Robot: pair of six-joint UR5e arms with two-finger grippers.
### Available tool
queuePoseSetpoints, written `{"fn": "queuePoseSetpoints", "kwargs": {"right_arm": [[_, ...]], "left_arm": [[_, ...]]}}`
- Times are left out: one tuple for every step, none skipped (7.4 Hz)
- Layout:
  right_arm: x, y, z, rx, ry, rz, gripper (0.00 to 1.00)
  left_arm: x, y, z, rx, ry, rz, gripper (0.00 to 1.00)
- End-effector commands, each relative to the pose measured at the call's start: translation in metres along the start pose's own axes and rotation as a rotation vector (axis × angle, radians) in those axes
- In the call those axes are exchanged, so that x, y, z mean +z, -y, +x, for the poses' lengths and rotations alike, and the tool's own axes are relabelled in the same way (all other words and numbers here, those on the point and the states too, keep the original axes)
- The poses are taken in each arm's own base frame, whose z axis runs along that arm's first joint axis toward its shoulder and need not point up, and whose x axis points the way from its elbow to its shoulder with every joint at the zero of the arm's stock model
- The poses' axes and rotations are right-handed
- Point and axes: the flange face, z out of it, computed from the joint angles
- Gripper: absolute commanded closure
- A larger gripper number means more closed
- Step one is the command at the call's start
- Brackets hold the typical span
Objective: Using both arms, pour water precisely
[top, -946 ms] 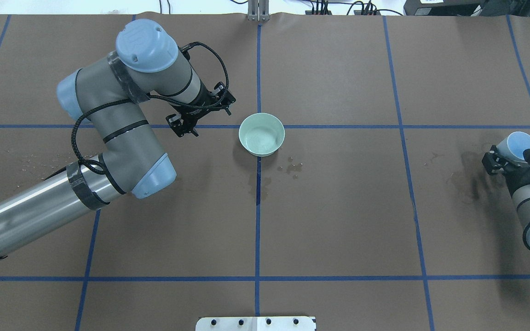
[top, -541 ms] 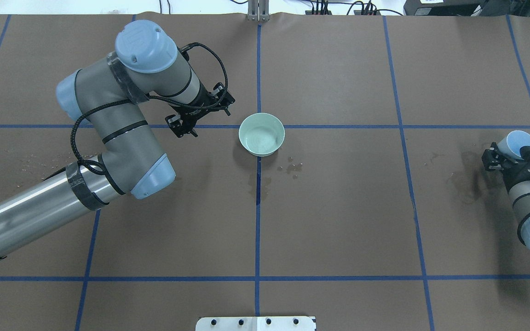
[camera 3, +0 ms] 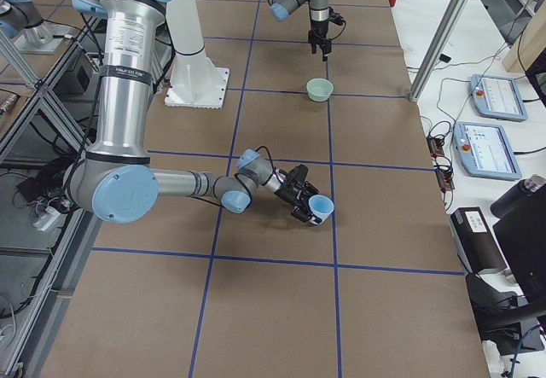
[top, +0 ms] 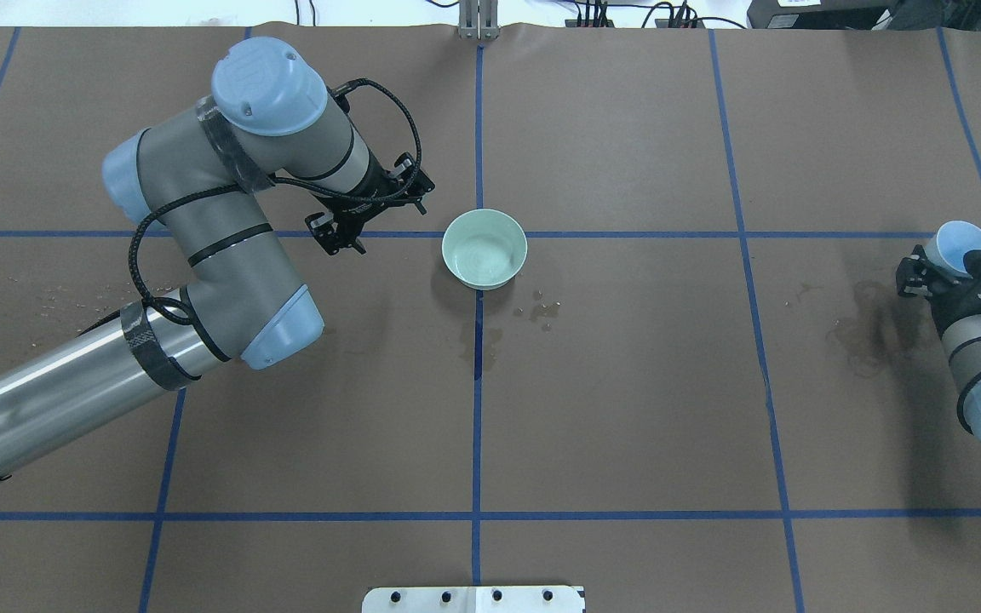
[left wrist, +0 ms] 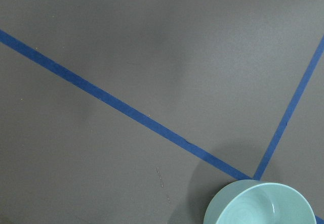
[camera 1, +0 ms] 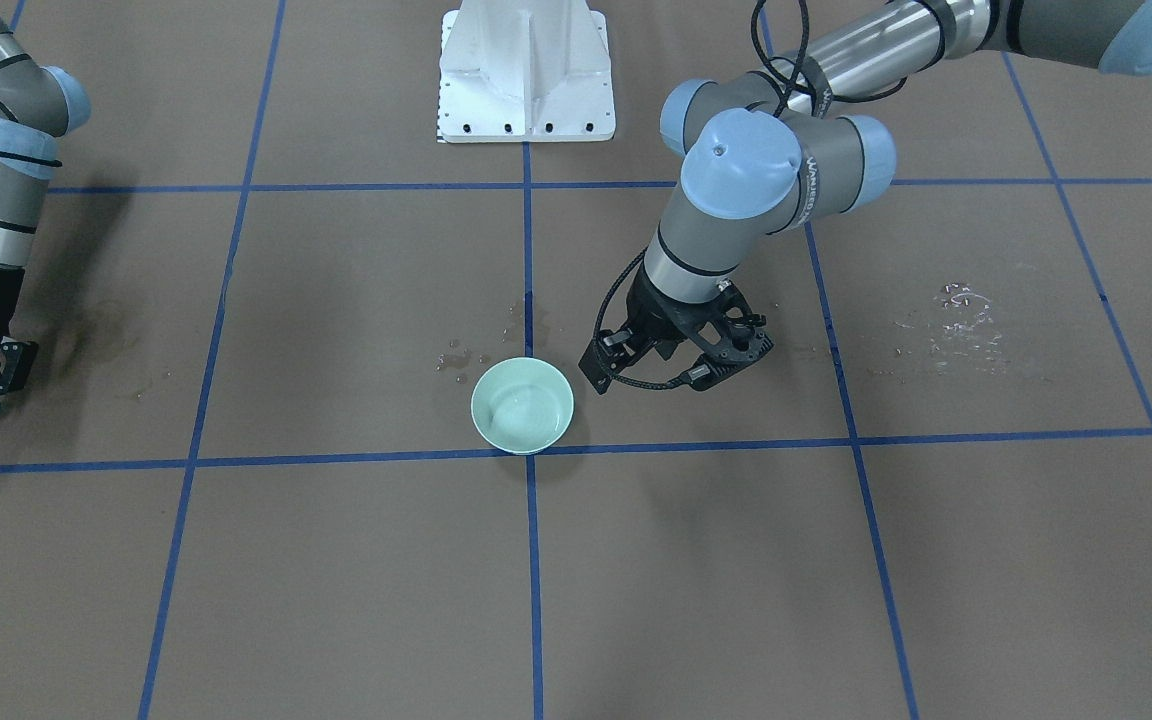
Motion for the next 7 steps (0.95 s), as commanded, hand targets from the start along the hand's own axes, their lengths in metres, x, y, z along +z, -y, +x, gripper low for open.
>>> {"fn": "queuePoseSetpoints", "kwargs": {"right_arm": [[0.003, 0.060, -0.021, 0.031, 0.146, -0.056, 1.00], [-0.002, 0.094, -0.028, 0.008, 0.225, -0.087, 1.00], [-0.014, 0.117, -0.046, -0.011, 0.305, -0.103, 1.00], [-0.027, 0.139, -0.080, -0.065, 0.388, -0.081, 1.00], [-0.035, 0.155, -0.112, -0.179, 0.468, -0.051, 1.00], [-0.041, 0.168, -0.135, -0.312, 0.519, -0.007, 1.00], [-0.054, 0.185, -0.173, -0.359, 0.620, -0.011, 1.00]], "left_arm": [[-0.018, 0.002, -0.003, 0.023, -0.024, -0.013, 0.00], [-0.035, 0.016, -0.013, 0.082, -0.022, -0.011, 0.00], [-0.041, 0.022, -0.037, 0.149, 0.009, -0.007, 0.00], [-0.051, 0.031, -0.061, 0.191, 0.012, 0.006, 0.00], [-0.061, 0.043, -0.075, 0.203, 0.011, 0.022, 0.00], [-0.068, 0.052, -0.090, 0.240, 0.014, 0.033, 0.00], [-0.076, 0.059, -0.114, 0.285, 0.022, 0.043, 0.00]]}}
